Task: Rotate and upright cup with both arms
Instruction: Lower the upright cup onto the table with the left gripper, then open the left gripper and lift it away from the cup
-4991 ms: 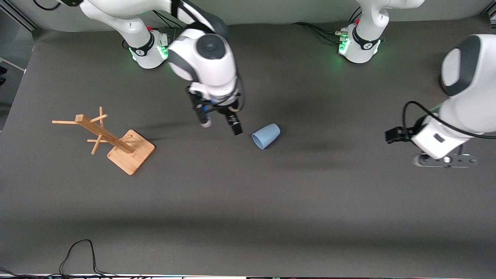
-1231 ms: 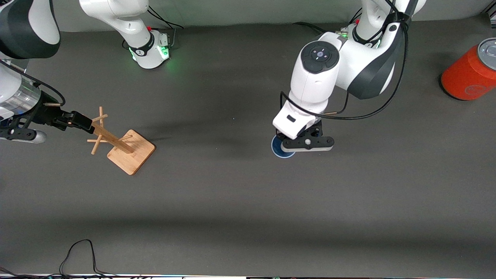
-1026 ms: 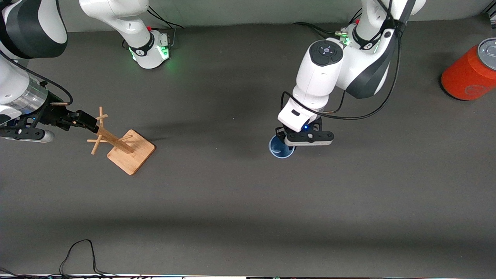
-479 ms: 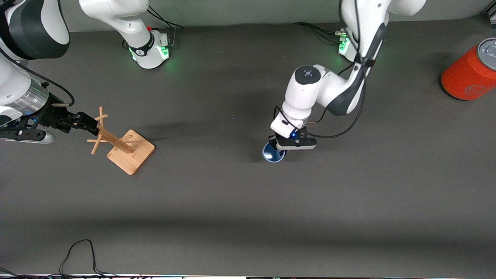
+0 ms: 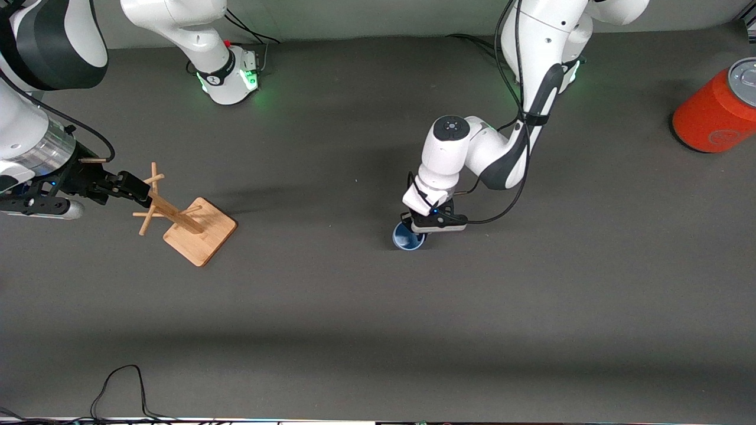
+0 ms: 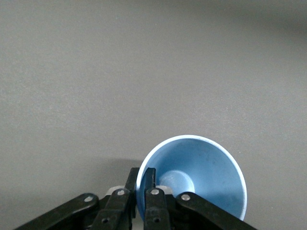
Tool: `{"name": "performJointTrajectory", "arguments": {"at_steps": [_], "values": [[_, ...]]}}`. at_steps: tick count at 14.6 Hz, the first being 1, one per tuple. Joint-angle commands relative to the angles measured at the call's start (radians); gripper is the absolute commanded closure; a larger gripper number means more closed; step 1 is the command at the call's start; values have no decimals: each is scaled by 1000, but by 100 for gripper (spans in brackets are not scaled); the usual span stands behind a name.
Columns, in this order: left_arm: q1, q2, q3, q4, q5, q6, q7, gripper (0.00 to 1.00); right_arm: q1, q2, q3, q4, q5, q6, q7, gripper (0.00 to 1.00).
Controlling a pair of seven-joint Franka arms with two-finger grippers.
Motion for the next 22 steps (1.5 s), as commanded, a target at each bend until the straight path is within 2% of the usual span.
{"name": "performJointTrajectory", "arguments": {"at_steps": [1, 2, 3, 4, 5, 9, 15, 18, 22], "values": [[-22, 28, 13, 26, 26, -10, -41, 100, 7, -11, -6, 7, -5, 13, -16, 0], [-20, 28, 13, 26, 31, -12, -41, 100, 7, -11, -8, 18, -5, 13, -16, 0], [-19, 28, 13, 28, 33, -12, -40, 83, 7, -9, -12, 21, -5, 13, -19, 0], [-17, 28, 13, 26, 33, -13, -38, 56, 4, -9, -15, 24, -5, 13, -19, 0], [-17, 27, 15, 28, 36, -15, -37, 1, 4, -11, -15, 30, -5, 12, -21, 0], [-19, 14, 13, 40, 40, -41, -37, 0, -1, -25, -15, 43, -2, -5, -24, 0], [-25, -7, 2, 224, 40, -359, -26, 0, -2, -37, -23, 42, -9, -18, -54, 0], [16, -82, -1, 253, -6, -508, 116, 0, 1, -37, -38, 47, -9, -34, -77, 0], [110, -235, 11, 258, -153, -709, 368, 0, 2, -35, -37, 50, -9, -68, -99, 0]]}}
